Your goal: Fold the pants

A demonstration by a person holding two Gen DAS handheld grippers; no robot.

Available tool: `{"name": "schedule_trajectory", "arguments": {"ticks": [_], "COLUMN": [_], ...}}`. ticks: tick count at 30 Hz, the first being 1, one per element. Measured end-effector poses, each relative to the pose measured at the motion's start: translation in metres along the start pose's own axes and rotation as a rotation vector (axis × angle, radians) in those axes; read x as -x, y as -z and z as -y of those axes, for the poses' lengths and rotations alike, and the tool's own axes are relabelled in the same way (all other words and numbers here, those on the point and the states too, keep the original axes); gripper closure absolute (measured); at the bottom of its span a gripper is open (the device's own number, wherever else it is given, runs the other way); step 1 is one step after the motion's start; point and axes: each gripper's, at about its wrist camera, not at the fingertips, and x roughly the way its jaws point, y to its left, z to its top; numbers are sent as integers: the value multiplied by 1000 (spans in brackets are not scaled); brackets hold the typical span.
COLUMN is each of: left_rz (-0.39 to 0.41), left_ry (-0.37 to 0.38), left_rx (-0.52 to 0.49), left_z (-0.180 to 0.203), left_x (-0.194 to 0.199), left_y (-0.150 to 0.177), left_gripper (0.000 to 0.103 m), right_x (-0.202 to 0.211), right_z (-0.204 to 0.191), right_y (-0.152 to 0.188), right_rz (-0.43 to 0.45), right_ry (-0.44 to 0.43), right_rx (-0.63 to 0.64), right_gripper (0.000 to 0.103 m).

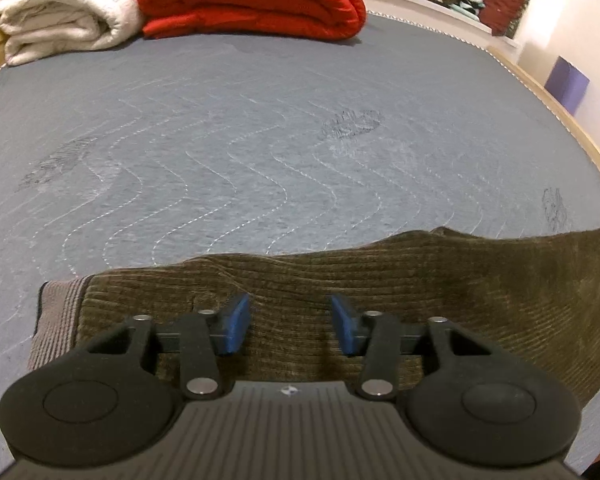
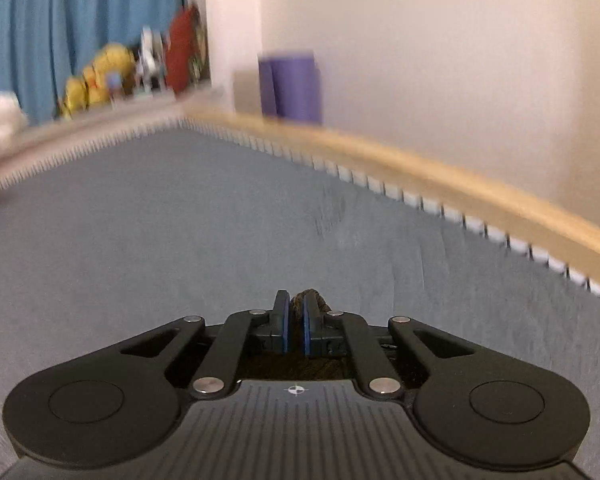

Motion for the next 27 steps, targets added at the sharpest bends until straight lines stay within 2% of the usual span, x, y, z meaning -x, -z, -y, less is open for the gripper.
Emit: {"name": "schedule_trajectory", "arguments": {"ticks": [1, 2, 3, 4, 6, 7, 8, 9, 11, 12, 16, 22, 25, 27], "left_rz": [-3, 1, 10, 21, 49, 51, 33, -6, -45, -46, -13, 63, 92, 115], "left_ry": [3, 9, -2, -6, -45, -111, -199, -275, -211, -205, -264, -177, -145, -110], "left_rx": [-12, -28, -41, -59, -99, -115, -117, -98, 10, 34, -24, 29, 61, 78], "left_z": [0, -2, -3, -5, -11, -17, -26, -41, -66, -68, -41, -24, -17, -12], "left_x": [-3, -7, -8, -9, -12, -18, -27, -40, -49, -48, -30, 6, 24, 38], "left_y": [2, 3, 3, 4, 3, 2, 1, 1, 0, -3, -5, -11, -12, -13], "left_gripper": [72, 79, 86, 88, 90, 91, 97, 100, 100, 100, 99, 94, 92, 86], "right_x": [-1, 1, 7, 11, 24, 33, 41, 51, 58, 64, 90, 100, 92, 84], "right_z": [2, 2, 3, 2, 8, 13, 18, 25, 43, 52, 101, 182, 201, 203], "right_y": [4, 5, 6, 5, 3, 1, -1, -3, -9, -12, -11, 9, 29, 39], "right_rz": [-7, 1, 19, 30, 56, 72, 86, 101, 118, 122, 81, -96, -209, -270], "right_ry": [26, 59, 95, 106, 117, 123, 123, 118, 117, 116, 110, 70, -31, -96], "right_rx": [13, 36, 62, 75, 80, 79, 77, 73, 61, 47, -72, -361, -444, -452], "right_gripper": [80, 62, 56, 51, 51, 50, 49, 49, 47, 45, 34, 32, 32, 32]}}
